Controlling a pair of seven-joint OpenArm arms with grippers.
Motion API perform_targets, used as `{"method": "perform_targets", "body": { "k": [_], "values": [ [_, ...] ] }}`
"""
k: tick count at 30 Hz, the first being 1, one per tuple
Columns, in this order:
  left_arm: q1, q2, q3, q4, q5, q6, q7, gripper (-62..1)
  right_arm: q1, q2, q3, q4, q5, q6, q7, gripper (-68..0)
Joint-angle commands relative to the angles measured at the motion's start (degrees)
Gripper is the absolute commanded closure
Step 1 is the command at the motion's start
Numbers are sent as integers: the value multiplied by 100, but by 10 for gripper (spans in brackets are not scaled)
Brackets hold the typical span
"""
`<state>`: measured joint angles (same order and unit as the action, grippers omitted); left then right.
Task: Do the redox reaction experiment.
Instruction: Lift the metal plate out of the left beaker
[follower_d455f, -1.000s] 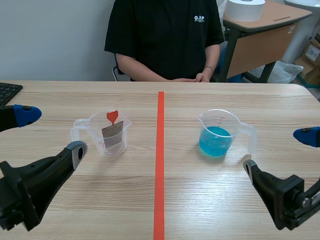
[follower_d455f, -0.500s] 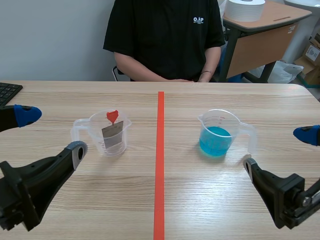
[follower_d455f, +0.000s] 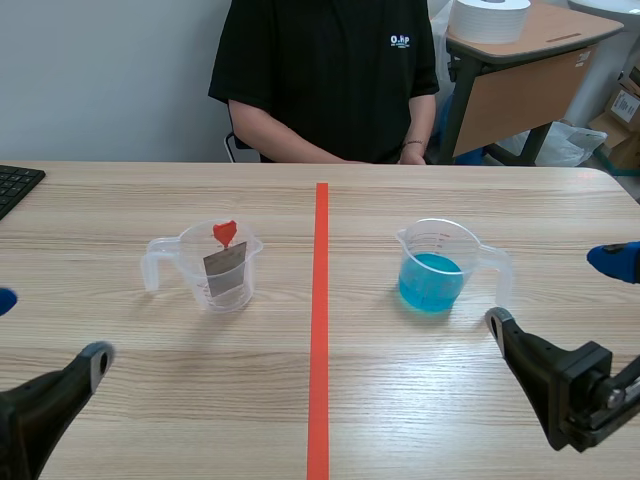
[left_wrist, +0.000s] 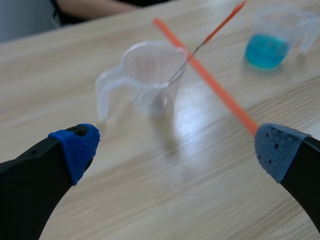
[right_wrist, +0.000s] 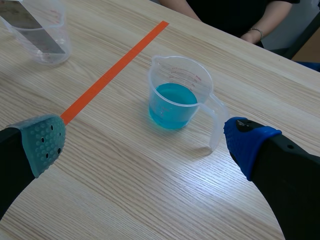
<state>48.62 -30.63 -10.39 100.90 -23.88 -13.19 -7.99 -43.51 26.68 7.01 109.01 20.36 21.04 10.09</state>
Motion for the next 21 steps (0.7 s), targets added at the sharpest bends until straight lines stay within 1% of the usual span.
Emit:
{"method": "perform_targets", "body": {
  "k": [1,5,8,10,12,15,21],
  "values": [
    [186,9,-107,-138,-31,90,-105,-623,66,33,-4,116,57,2,79,-679],
    [579,11,-258,-699,-33,339,-129,-623,66,33,-4,116,55,2,79,-679],
    [833,13,-297,-1158,-37,444,-175,-623,66,50,-4,116,-35,7,83,-679],
    [955,50,-297,-1458,-59,452,-170,-623,83,50,-4,116,-98,7,103,-679],
    [997,192,-297,-1738,-55,457,-164,-623,118,72,-11,116,-116,15,111,-679],
    [997,466,-297,-2173,-50,496,-166,-623,190,164,-39,118,-166,109,177,-679],
    [994,1008,-297,-2769,-35,494,-166,-623,468,592,-337,118,-205,136,328,-679]
  ]
}}
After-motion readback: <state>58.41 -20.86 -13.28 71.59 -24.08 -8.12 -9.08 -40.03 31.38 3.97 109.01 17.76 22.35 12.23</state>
